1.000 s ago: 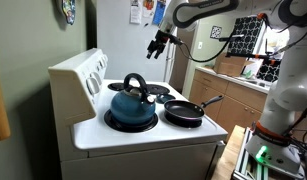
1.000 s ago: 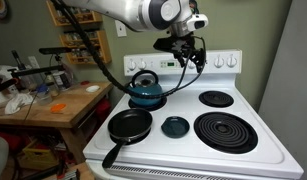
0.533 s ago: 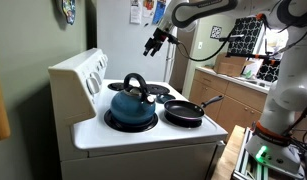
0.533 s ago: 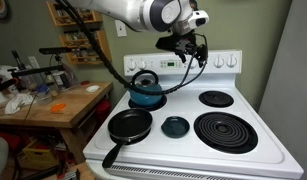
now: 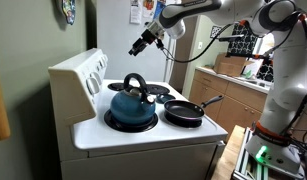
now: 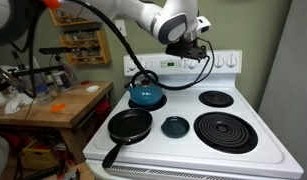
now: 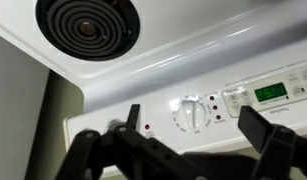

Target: Turn the third knob on the stove to the right

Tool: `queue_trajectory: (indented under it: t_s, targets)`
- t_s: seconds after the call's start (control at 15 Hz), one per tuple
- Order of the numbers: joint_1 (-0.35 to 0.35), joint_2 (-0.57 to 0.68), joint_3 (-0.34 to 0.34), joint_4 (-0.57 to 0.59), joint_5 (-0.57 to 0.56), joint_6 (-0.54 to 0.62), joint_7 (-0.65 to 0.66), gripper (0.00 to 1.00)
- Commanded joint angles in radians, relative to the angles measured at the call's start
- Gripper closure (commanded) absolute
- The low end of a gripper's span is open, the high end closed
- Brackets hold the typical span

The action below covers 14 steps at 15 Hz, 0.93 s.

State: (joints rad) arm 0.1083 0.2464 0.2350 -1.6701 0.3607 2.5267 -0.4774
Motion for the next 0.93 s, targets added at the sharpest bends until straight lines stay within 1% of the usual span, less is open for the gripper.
queue_trajectory:
  t_s: [0.0,0.27,0.47,0.53,0.6,0.87]
  targets:
    - [-0.036,0.124,0.053,0.160,0.057,-0.087,-0.133,0.00]
    - [-0.041,0.240,0.067,0.320,0.028,-0.184,-0.170,0.00]
    - [-0.031,0.322,0.076,0.439,0.014,-0.247,-0.190,0.00]
    - [-0.032,0.252,0.064,0.339,0.019,-0.194,-0.158,0.00]
    - [-0.026,0.265,0.058,0.355,0.027,-0.197,-0.168,0.00]
    - [-0.026,0.266,0.058,0.357,0.027,-0.196,-0.167,0.00]
